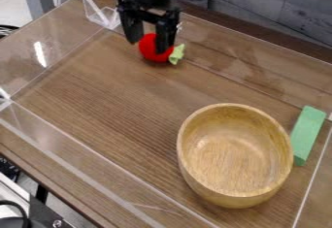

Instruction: Move the red fruit to the right

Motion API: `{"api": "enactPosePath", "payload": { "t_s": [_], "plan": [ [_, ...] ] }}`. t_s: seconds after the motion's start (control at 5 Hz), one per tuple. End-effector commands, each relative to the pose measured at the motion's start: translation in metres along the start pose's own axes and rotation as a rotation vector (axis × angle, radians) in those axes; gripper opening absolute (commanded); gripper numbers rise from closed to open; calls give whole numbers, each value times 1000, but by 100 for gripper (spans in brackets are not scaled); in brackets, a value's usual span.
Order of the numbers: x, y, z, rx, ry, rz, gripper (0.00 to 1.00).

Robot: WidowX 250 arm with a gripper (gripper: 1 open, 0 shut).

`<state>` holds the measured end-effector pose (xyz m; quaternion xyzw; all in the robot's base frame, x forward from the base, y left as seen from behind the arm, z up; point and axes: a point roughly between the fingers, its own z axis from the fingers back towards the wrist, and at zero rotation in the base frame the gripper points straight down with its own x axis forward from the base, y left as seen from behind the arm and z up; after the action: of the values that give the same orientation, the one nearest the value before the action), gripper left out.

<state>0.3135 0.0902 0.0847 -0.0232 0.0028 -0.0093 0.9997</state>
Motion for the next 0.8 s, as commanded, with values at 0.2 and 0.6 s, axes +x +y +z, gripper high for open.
{"api": "enactPosePath", "payload": {
  "t_s": [0.2, 0.6],
  "plan": [
    [16, 17, -3, 17, -95, -19, 100],
    [33, 8, -7, 19, -121, -34, 100]
  ]
}}
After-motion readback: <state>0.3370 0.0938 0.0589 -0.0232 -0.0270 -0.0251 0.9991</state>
